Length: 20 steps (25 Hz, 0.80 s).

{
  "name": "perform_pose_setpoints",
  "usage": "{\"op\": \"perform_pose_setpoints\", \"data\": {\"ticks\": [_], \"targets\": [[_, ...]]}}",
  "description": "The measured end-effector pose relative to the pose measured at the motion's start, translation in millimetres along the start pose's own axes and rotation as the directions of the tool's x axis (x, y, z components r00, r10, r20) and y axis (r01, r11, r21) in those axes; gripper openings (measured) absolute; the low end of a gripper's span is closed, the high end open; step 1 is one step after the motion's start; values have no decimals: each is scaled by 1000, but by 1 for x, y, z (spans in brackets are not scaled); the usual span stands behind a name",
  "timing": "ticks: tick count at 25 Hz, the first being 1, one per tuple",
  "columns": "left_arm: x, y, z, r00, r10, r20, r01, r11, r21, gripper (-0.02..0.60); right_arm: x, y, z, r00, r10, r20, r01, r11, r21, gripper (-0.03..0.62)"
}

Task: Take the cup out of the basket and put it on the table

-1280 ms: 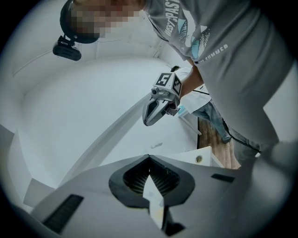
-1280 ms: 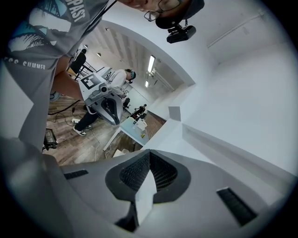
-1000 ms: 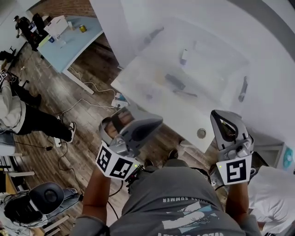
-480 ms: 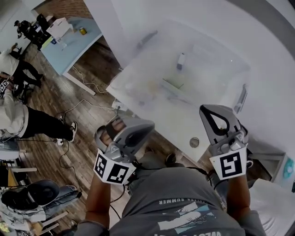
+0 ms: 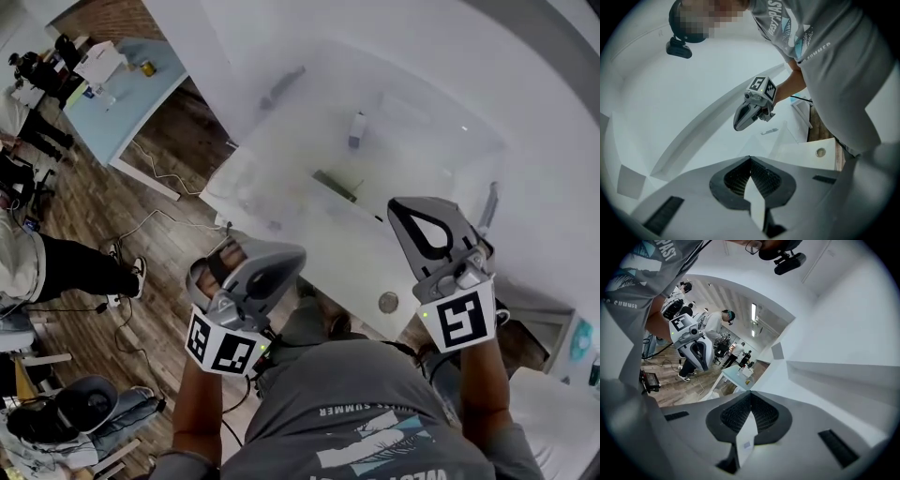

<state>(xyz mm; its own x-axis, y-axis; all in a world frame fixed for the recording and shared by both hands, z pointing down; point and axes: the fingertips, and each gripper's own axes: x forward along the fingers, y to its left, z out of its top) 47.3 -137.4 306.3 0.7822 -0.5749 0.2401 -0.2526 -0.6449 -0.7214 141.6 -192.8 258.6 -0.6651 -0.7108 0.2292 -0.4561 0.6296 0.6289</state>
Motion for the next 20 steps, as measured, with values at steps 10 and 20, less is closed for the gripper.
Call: {"op": "perform_pose_setpoints", "data": {"ticks": [10, 20], "targets": [[21, 45, -51, 1000, 1, -16, -1, 1000, -27, 9, 104, -36, -38, 995, 76, -66, -76, 997, 5, 11], [36, 72, -114, 999, -4, -45, -1, 994, -113, 9, 238, -18, -136, 936, 274, -223, -258, 961, 97, 15]]}}
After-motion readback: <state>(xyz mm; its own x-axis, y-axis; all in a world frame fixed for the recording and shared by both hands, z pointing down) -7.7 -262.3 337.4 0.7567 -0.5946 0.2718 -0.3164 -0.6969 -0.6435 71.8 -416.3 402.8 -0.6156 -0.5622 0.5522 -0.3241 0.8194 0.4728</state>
